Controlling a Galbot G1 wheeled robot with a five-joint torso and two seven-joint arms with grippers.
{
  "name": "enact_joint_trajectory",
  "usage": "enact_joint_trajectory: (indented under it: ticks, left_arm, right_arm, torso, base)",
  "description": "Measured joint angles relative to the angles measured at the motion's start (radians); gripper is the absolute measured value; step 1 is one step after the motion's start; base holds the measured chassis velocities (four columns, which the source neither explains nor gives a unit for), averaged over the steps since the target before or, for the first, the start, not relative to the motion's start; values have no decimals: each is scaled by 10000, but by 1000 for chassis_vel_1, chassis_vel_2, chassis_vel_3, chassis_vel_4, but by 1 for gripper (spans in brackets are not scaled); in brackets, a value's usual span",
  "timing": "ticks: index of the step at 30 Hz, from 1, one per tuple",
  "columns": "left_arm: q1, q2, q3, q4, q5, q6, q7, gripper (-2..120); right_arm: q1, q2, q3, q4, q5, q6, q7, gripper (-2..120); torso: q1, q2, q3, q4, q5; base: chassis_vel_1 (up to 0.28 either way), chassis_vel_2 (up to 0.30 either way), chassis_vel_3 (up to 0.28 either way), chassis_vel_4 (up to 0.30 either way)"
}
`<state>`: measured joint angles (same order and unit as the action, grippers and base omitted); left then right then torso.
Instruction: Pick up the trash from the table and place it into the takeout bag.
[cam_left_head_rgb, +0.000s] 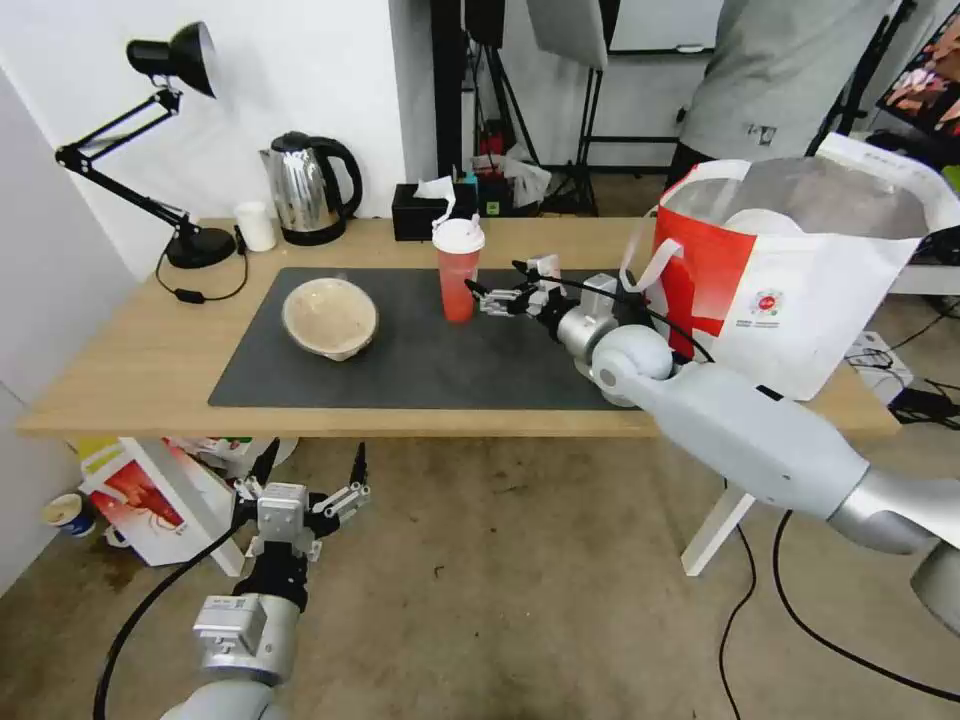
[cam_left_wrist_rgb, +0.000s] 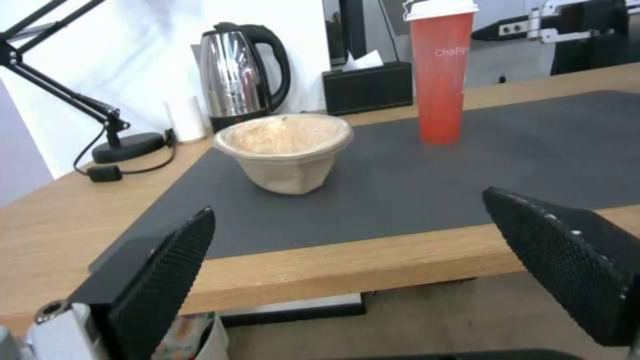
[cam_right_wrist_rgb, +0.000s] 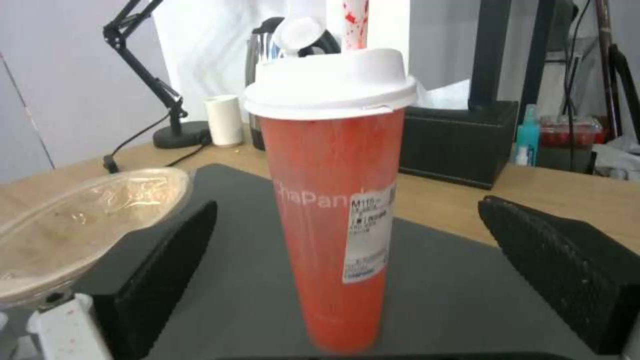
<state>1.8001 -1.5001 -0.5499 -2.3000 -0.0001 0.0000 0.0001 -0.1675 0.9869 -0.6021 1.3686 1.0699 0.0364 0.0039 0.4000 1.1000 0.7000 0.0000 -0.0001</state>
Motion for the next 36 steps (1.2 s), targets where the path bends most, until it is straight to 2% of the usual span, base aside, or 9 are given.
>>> enact_joint_trajectory:
  ticks: [36]
  left_arm:
    - [0, 0, 0, 0, 0, 0, 0, 100]
  right_arm:
    - [621, 1587, -422, -2136, -143, 241, -422, 100]
  torso:
    - [-1, 0, 0, 0, 0]
  base:
    - [0, 0, 0, 0]
